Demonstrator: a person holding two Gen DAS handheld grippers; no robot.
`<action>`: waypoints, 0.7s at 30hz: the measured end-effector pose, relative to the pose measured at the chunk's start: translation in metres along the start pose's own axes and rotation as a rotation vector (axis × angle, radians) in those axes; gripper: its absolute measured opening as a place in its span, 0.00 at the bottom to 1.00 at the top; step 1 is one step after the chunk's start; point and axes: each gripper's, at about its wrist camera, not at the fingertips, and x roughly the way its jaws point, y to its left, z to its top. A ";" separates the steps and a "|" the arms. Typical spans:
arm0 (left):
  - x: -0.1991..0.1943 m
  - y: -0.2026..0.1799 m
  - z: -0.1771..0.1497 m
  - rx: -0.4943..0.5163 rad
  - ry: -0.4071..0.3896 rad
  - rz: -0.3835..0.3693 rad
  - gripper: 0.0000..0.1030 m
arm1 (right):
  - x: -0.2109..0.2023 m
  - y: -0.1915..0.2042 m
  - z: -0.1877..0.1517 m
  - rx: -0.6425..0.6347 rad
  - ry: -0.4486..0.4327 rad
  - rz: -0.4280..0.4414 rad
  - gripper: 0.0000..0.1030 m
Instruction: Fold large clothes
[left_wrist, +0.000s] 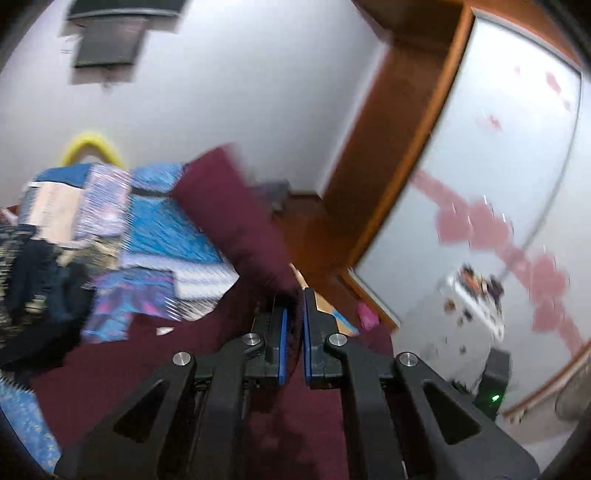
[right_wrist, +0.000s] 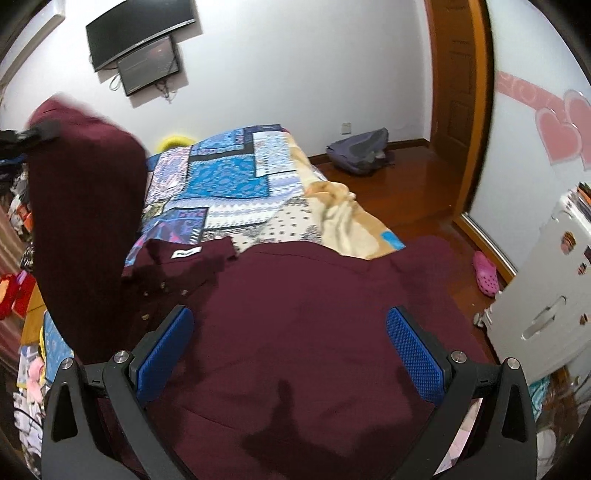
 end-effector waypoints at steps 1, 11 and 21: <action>0.008 -0.010 -0.012 0.008 0.035 -0.014 0.05 | -0.001 -0.005 -0.001 0.010 0.004 -0.002 1.00; 0.090 -0.051 -0.070 0.121 0.361 -0.065 0.12 | 0.004 -0.028 -0.015 0.072 0.078 0.016 1.00; 0.022 -0.022 -0.067 0.156 0.205 0.038 0.68 | 0.022 -0.028 -0.030 0.214 0.178 0.185 1.00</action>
